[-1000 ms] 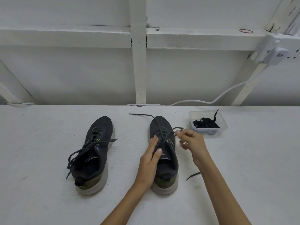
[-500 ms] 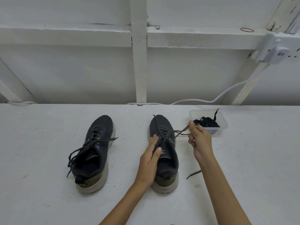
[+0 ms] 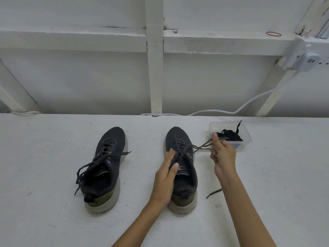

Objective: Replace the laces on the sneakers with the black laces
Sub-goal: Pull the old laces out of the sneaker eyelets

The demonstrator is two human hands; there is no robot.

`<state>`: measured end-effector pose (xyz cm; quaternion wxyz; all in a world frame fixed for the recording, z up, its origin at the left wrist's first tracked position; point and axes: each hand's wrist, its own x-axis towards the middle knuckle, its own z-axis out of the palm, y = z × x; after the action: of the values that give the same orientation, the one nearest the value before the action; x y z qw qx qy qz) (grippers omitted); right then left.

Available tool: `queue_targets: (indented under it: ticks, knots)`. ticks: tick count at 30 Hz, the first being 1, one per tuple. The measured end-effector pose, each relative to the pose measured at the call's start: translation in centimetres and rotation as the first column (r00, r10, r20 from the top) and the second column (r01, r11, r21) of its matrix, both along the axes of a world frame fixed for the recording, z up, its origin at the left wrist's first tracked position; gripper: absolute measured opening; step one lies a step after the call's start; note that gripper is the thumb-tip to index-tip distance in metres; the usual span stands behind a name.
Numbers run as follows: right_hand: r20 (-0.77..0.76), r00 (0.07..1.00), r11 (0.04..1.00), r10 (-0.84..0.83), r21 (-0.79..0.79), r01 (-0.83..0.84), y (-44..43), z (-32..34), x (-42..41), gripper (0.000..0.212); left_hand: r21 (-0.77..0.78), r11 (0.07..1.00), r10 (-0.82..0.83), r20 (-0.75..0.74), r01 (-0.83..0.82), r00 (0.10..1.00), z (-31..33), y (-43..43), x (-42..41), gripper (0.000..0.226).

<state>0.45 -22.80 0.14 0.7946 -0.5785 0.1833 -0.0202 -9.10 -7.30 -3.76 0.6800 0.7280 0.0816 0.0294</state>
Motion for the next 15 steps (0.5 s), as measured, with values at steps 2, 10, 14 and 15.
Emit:
queue_targets:
  ticks: [2, 10, 14, 15]
  knots:
    - [-0.027, 0.997, 0.995, 0.071, -0.065, -0.072, 0.3, -0.4, -0.9, 0.022, -0.003, 1.0, 0.005, 0.004, -0.005, 1.0, -0.1, 0.0, 0.0, 0.046]
    - [0.007, 0.95, 0.918, 0.313, -0.258, -0.301, 2.2, -0.3, -3.5, 0.014, 0.014, 1.0, 0.002, 0.006, -0.002, 1.0, 0.0, 0.0, 0.0, 0.046]
    - [0.02, 0.998, 0.997, 0.055, -0.054, -0.054, 0.8, -0.5, -1.2, 0.013, 0.007, 1.0, 0.005, 0.004, -0.005, 1.0, 0.0, 0.0, 0.0, 0.046]
    - [0.014, 0.998, 0.997, 0.059, -0.046, -0.058, 0.6, -0.6, -1.1, 0.014, 0.005, 1.0, 0.008, 0.001, -0.008, 1.0, -0.1, 0.0, 0.0, 0.046]
